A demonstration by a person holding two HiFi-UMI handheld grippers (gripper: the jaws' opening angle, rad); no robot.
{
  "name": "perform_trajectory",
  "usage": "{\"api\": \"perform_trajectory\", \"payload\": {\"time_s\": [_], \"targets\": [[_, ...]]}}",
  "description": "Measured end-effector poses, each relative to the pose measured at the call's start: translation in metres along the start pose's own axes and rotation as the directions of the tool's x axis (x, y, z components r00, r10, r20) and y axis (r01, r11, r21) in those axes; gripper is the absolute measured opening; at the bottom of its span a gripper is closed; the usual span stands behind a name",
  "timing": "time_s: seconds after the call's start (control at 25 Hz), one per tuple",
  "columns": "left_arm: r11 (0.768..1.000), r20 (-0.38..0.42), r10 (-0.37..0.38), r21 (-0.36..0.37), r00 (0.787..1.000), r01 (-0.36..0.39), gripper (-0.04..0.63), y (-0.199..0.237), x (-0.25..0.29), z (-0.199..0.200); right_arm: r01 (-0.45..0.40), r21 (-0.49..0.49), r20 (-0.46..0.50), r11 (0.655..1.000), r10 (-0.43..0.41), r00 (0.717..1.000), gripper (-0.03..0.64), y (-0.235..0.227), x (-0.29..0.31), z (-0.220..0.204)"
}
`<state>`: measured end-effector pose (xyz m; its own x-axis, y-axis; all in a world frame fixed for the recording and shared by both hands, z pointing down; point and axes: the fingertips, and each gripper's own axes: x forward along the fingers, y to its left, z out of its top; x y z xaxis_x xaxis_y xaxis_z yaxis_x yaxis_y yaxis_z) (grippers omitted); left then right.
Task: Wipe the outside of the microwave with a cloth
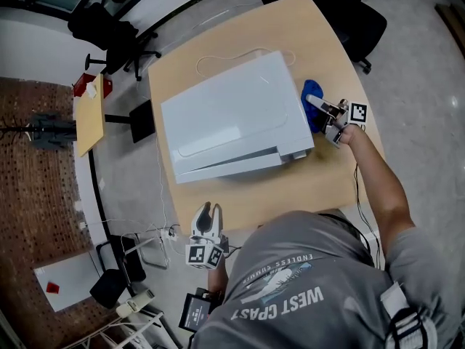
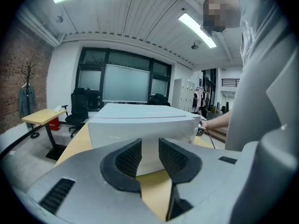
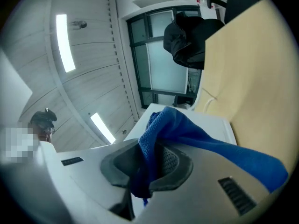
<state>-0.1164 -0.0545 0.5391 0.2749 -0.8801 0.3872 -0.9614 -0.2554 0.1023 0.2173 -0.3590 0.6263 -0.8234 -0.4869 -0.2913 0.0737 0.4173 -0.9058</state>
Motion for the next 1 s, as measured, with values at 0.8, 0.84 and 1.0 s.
{"api": "perform_trajectory", "payload": {"time_s": [0.8, 0.84, 1.0], "targets": [[1.000, -0.012, -0.029, -0.008, 1.000, 0.029, 0.129, -0.004, 0.025, -0.007, -0.079, 0.311, 0.095, 0.947, 0.052, 0.994, 0.057, 0.050, -0.072, -0.112], [0.999, -0.014, -0.037, -0.005, 0.999, 0.037, 0.129, -0.006, 0.029, -0.006, -0.070, 0.300, 0.083, 0.951, 0.047, 0.995, 0.057, 0.055, -0.078, -0.121], [0.998, -0.019, -0.056, 0.002, 0.998, 0.056, 0.129, -0.011, 0.036, -0.004, -0.054, 0.197, 0.102, 0.979, 0.035, 0.994, 0.057, 0.049, -0.079, -0.102]]}}
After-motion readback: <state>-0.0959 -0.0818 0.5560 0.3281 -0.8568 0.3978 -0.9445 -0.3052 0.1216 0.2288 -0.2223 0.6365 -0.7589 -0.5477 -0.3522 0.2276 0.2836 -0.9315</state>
